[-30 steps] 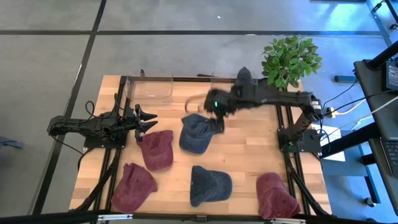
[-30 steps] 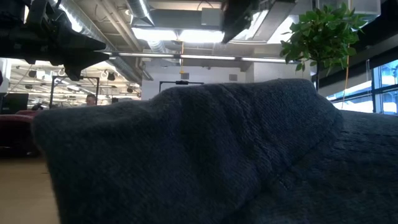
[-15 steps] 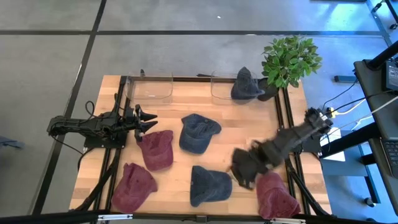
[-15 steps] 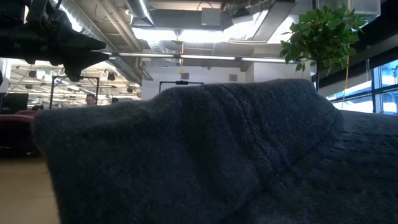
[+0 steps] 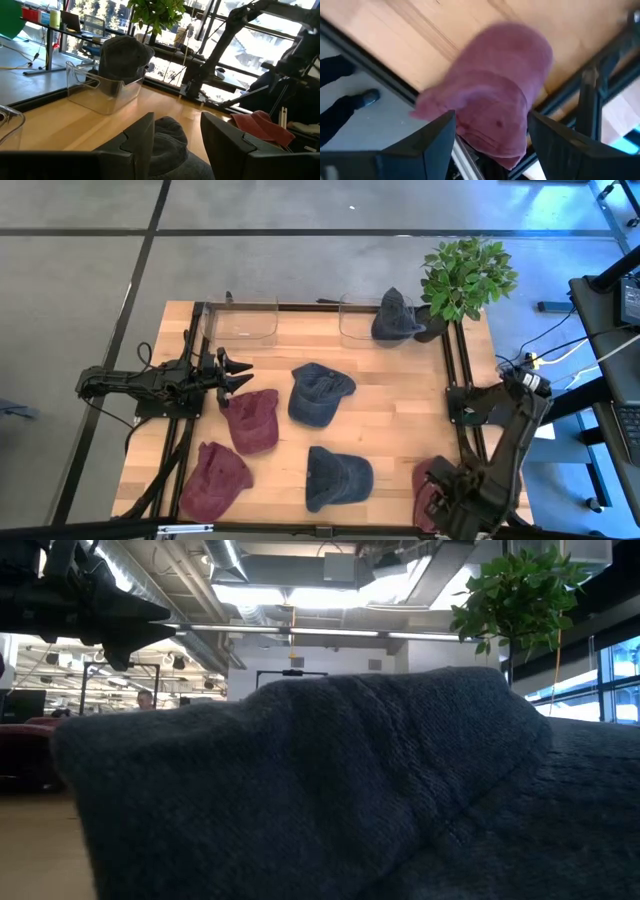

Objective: Pick & Place hat
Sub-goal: Put the bottom right maroon cap into the left transparent bin

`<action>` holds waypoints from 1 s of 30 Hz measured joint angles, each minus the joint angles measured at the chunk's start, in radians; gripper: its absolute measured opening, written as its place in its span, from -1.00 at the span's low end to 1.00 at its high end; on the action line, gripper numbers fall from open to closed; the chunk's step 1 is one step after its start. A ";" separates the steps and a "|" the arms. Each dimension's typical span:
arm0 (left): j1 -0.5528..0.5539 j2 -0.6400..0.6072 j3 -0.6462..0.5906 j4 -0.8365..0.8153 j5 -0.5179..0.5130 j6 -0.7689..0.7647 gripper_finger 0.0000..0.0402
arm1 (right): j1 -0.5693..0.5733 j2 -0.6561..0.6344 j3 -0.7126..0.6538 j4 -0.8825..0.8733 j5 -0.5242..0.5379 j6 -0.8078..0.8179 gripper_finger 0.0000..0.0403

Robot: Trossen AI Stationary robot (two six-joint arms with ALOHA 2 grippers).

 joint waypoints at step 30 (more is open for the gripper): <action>0.000 0.000 0.000 0.032 0.008 -0.011 -0.22 | 0.023 -0.001 -0.509 0.549 -0.252 -0.015 -0.38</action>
